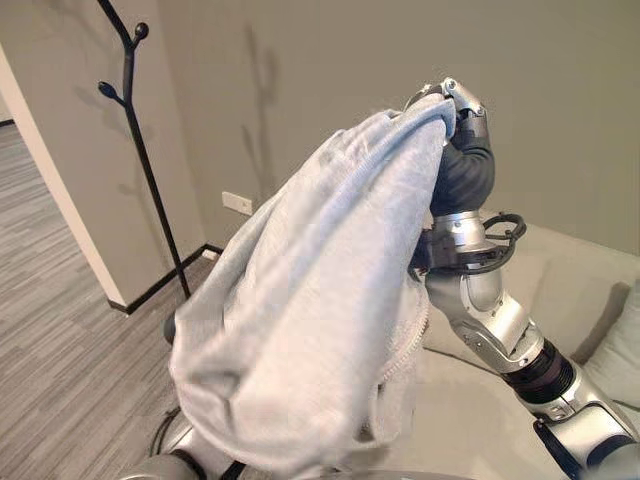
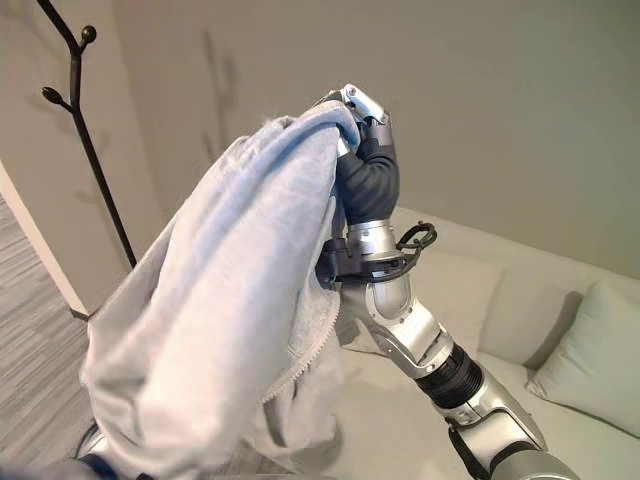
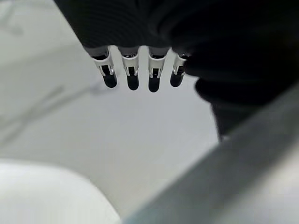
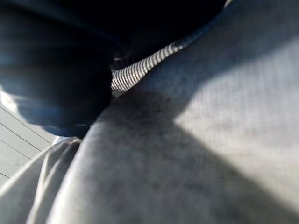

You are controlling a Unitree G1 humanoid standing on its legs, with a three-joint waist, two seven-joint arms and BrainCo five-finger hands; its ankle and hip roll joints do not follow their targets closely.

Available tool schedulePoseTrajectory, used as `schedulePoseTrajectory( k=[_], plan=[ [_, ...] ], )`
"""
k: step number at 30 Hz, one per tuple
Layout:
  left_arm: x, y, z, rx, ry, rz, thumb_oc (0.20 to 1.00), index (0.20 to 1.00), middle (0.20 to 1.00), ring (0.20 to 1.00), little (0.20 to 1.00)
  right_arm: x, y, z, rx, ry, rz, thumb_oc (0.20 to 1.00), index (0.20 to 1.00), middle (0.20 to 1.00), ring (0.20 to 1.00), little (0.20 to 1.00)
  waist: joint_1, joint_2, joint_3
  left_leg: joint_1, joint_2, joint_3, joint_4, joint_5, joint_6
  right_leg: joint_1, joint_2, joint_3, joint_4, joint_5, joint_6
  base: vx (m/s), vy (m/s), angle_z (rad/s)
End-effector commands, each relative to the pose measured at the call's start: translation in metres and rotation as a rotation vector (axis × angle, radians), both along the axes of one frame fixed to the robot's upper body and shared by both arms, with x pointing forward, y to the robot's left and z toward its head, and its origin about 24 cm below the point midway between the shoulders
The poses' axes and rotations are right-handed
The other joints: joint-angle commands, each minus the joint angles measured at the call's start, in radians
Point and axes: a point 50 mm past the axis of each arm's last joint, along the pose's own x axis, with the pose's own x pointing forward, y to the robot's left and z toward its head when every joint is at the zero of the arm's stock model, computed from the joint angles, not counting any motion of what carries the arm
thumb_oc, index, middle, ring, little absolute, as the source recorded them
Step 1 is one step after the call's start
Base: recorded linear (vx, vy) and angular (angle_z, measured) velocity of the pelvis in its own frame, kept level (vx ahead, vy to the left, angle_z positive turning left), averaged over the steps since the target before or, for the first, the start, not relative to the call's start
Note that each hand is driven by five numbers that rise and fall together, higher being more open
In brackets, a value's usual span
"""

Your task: Hang the clothes on the sofa on the clothes rack.

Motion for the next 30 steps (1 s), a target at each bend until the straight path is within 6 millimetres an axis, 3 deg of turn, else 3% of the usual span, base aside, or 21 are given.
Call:
schedulePoseTrajectory(
  k=[1, 4, 6, 7, 10, 12, 13, 14, 15, 16, 18, 20, 23, 24, 25, 27, 28, 29, 30],
  plan=[
    [0.0, -0.062, 0.024, -0.283, 0.077, -0.222, 0.2, 0.2, 0.2, 0.2, 0.2, -0.008, 0.003, 0.045, 0.153, -0.16, 0.031, 0.2, 0.2, 0.2, 0.2, 0.2, 0.027, 0.011, 0.065, -0.066, -0.01, -0.099, 0.0, -0.047, 0.04, 0.075, -0.084, 0.034, 0.002, 0.048, 0.09, -0.04, 0.01, -0.04],
    [-0.007, -0.07, 0.02, -0.373, 0.157, -0.255, 0.2, 0.2, 0.2, 0.2, 0.2, -0.009, 0.004, 0.044, 0.168, -0.154, 0.015, 0.2, 0.2, 0.2, 0.2, 0.2, 0.03, 0.002, 0.074, -0.067, -0.014, -0.095, 0.0, -0.048, 0.043, 0.068, -0.092, 0.035, 0.001, 0.071, 0.093, -0.05, -0.016, -0.02],
    [-0.008, -0.065, 0.018, -0.453, 0.181, -0.232, 0.2, 0.2, 0.2, 0.2, 0.2, -0.01, 0.005, 0.044, 0.162, -0.156, 0.009, 0.2, 0.2, 0.2, 0.2, 0.2, 0.039, 0.0, 0.092, -0.071, -0.01, -0.079, 0.0, -0.042, 0.045, 0.051, -0.098, 0.019, 0.015, 0.104, 0.097, -0.1, -0.062, -0.07],
    [-0.009, -0.06, 0.018, -0.497, 0.186, -0.225, 0.2, 0.2, 0.2, 0.2, 0.2, -0.009, 0.002, 0.044, 0.163, -0.155, -0.008, 0.2, 0.2, 0.2, 0.2, 0.2, 0.046, 0.005, 0.101, -0.077, -0.003, -0.075, 0.0, -0.037, 0.047, 0.048, -0.095, 0.004, 0.033, 0.093, 0.093, -0.12, -0.025, -0.15],
    [-0.011, -0.039, 0.023, -0.615, 0.177, -0.221, 0.2, 0.2, 0.2, 0.2, 0.2, -0.011, -0.012, 0.039, 0.153, -0.161, -0.064, 0.2, 0.2, 0.2, 0.2, 0.2, 0.053, 0.041, 0.123, -0.103, 0.022, -0.074, 0.0, -0.007, 0.057, 0.038, -0.032, 0.003, 0.169, -0.032, 0.048, -0.15, 0.047, -0.03],
    [-0.013, -0.014, 0.032, -0.653, 0.113, -0.192, 0.2, 0.2, 0.2, 0.2, 0.2, -0.014, -0.025, 0.035, 0.142, -0.177, -0.115, 0.2, 0.2, 0.2, 0.2, 0.2, 0.062, 0.07, 0.129, -0.127, 0.033, -0.072, 0.0, 0.015, 0.067, 0.031, 0.025, -0.008, 0.289, -0.128, 0.023, -0.14, 0.059, 0.04],
    [-0.013, -0.014, 0.032, -0.653, 0.113, -0.192, 0.2, 0.2, 0.2, 0.2, 0.2, -0.014, -0.025, 0.035, 0.142, -0.177, -0.115, 0.2, 0.2, 0.2, 0.2, 0.2, 0.062, 0.07, 0.129, -0.127, 0.033, -0.072, 0.0, 0.015, 0.067, 0.031, 0.025, -0.008, 0.289, -0.128, 0.023, -0.12, 0.038, -0.38],
    [-0.02, 0.011, 0.032, -0.674, 0.09, -0.163, 0.2, 0.2, 0.2, 0.2, 0.2, -0.017, -0.04, 0.027, 0.124, -0.17, -0.175, 0.2, 0.2, 0.2, 0.2, 0.2, 0.072, 0.084, 0.124, -0.153, 0.031, -0.078, 0.0, 0.035, 0.072, 0.022, 0.089, -0.011, 0.371, -0.2, 0.005, -0.12, -0.011, -0.2],
    [-0.031, 0.077, 0.03, -0.634, 0.011, 0.022, 0.2, 0.2, 0.2, 0.2, 0.2, -0.024, -0.062, 0.013, 0.095, -0.15, -0.264, 0.2, 0.2, 0.2, 0.2, 0.2, 0.106, 0.084, 0.109, -0.178, 0.004, -0.086, 0.0, 0.051, 0.072, 0.07, 0.153, -0.028, 0.362, -0.303, -0.031, -0.13, -0.014, -0.01],
    [-0.032, 0.077, 0.03, -0.633, 0.012, 0.024, 0.2, 0.2, 0.2, 0.2, 0.2, -0.024, -0.062, 0.013, 0.095, -0.149, -0.263, 0.2, 0.2, 0.2, 0.2, 0.2, 0.105, 0.085, 0.105, -0.181, 0.007, -0.087, 0.0, 0.054, 0.071, 0.071, 0.156, -0.03, 0.353, -0.296, -0.032, -0.04, -0.065, 0.35],
    [-0.045, 0.12, 0.032, -0.582, -0.049, 0.16, 0.2, 0.2, 0.2, 0.2, 0.2, -0.028, -0.072, 0.006, 0.066, -0.13, -0.307, 0.2, 0.2, 0.2, 0.2, 0.2, 0.128, 0.073, 0.094, -0.19, -0.007, -0.097, 0.0, 0.056, 0.067, 0.102, 0.17, -0.025, 0.284, -0.316, -0.046, -0.01, -0.104, 0.06],
    [-0.063, 0.17, 0.04, -0.51, -0.15, 0.351, 0.2, 0.2, 0.2, 0.2, 0.2, -0.033, -0.079, -0.002, 0.029, -0.115, -0.311, 0.2, 0.2, 0.2, 0.2, 0.2, 0.148, 0.08, 0.088, -0.199, -0.01, -0.092, 0.0, 0.06, 0.053, 0.134, 0.193, -0.005, 0.173, -0.311, -0.048, 0.01, -0.105, -0.18],
    [-0.103, 0.235, 0.08, -0.271, -0.418, 0.622, 0.2, 0.2, 0.2, 0.2, 0.2, -0.039, -0.097, -0.03, -0.143, -0.006, -0.318, 0.2, 0.2, 0.2, 0.2, 0.2, 0.159, 0.123, 0.054, -0.246, -0.016, -0.139, 0.0, 0.087, 0.026, 0.193, 0.189, -0.021, -0.031, -0.232, -0.034, 0.0, 0.014, -0.09],
    [-0.103, 0.235, 0.08, -0.27, -0.418, 0.623, 0.2, 0.2, 0.2, 0.2, 0.2, -0.039, -0.097, -0.03, -0.144, -0.006, -0.317, 0.2, 0.2, 0.2, 0.2, 0.2, 0.155, 0.123, 0.053, -0.248, -0.017, -0.142, 0.0, 0.089, 0.026, 0.195, 0.19, -0.025, -0.036, -0.229, -0.034, -0.25, 0.18, 0.52],
    [-0.093, 0.229, 0.106, -0.27, -0.569, 0.592, 0.2, 0.2, 0.2, 0.2, 0.2, -0.035, -0.099, -0.038, -0.198, 0.022, -0.328, 0.2, 0.2, 0.2, 0.2, 0.2, 0.158, 0.122, 0.085, -0.297, 0.023, -0.141, 0.01, 0.117, -0.012, 0.185, 0.145, -0.054, -0.047, -0.206, -0.018, -0.3, 0.208, 0.82],
    [-0.088, 0.219, 0.114, -0.288, -0.631, 0.556, 0.2, 0.2, 0.2, 0.2, 0.2, -0.034, -0.099, -0.04, -0.22, 0.021, -0.333, 0.2, 0.2, 0.2, 0.2, 0.2, 0.137, 0.119, 0.099, -0.292, 0.101, -0.081, 0.04, 0.108, -0.028, 0.158, 0.104, -0.089, -0.04, -0.185, -0.01, -0.28, 0.279, 1.06],
    [-0.084, 0.21, 0.113, -0.323, -0.631, 0.512, 0.2, 0.2, 0.2, 0.2, 0.2, -0.035, -0.102, -0.042, -0.24, 0.027, -0.347, 0.2, 0.2, 0.2, 0.2, 0.2, 0.121, 0.116, 0.096, -0.27, 0.195, -0.056, 0.058, 0.124, -0.048, 0.144, 0.071, -0.113, -0.038, -0.175, -0.006, -0.1, 0.42, 0.95],
    [-0.081, 0.202, 0.104, -0.328, -0.57, 0.467, 0.272, 0.272, 0.272, 0.272, 0.272, -0.036, -0.104, -0.04, -0.258, 0.018, -0.36, 0.2, 0.2, 0.2, 0.2, 0.2, 0.106, 0.117, 0.083, -0.252, 0.298, -0.057, 0.059, 0.169, -0.07, 0.14, 0.039, -0.126, -0.032, -0.177, 0.002, -0.01, 0.496, 0.62],
    [-0.078, 0.199, 0.098, -0.312, -0.535, 0.446, 1.0, 1.0, 1.0, 1.0, 1.0, -0.037, -0.105, -0.038, -0.262, 0.003, -0.368, 0.2, 0.2, 0.2, 0.2, 0.2, 0.105, 0.122, 0.078, -0.246, 0.349, -0.087, 0.059, 0.22, -0.09, 0.137, 0.028, -0.125, -0.025, -0.179, 0.006, 0.07, 0.425, 0.22]
  ],
)
